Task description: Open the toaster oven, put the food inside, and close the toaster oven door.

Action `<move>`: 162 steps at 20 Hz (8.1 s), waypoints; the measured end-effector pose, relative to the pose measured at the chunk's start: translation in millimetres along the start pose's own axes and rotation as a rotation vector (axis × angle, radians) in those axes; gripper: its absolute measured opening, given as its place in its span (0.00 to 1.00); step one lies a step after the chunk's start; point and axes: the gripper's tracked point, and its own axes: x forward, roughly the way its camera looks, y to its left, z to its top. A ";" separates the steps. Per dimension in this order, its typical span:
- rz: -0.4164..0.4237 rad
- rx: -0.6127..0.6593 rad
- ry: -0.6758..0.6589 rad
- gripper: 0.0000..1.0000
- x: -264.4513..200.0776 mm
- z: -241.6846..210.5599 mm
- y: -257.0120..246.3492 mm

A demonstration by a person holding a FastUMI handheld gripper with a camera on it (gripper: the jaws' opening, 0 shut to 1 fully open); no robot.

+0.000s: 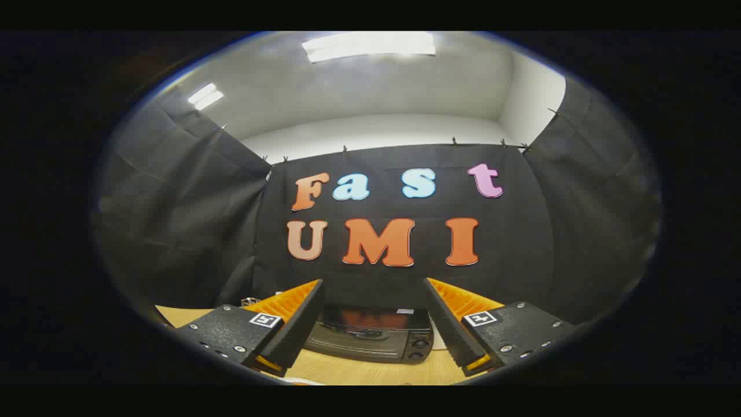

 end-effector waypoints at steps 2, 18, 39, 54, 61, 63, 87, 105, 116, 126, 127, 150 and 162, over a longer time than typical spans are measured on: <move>0.006 0.011 0.009 0.99 1.1 -3.4 1.1; 0.030 0.016 0.013 0.99 -0.3 -9.9 9.7; 0.043 0.042 0.182 0.99 92.8 -130.0 31.0; -0.058 0.011 0.366 0.99 175.7 -250.5 22.3; -0.035 0.030 0.363 0.90 164.6 -250.6 30.6; -0.026 0.035 0.362 0.84 158.7 -248.6 31.8; 0.142 0.162 0.639 0.65 13.8 -327.2 59.1; 0.129 0.219 0.726 0.59 -19.8 -351.5 39.9; 0.283 0.201 0.652 0.74 -86.9 -290.6 75.5; 0.376 0.152 0.713 0.92 -132.0 -308.6 106.0; 0.381 0.153 0.726 0.92 -134.3 -312.8 108.9; 0.384 0.045 0.843 0.67 -131.7 -351.6 122.6; 0.353 0.063 0.768 0.37 -89.4 -312.2 123.9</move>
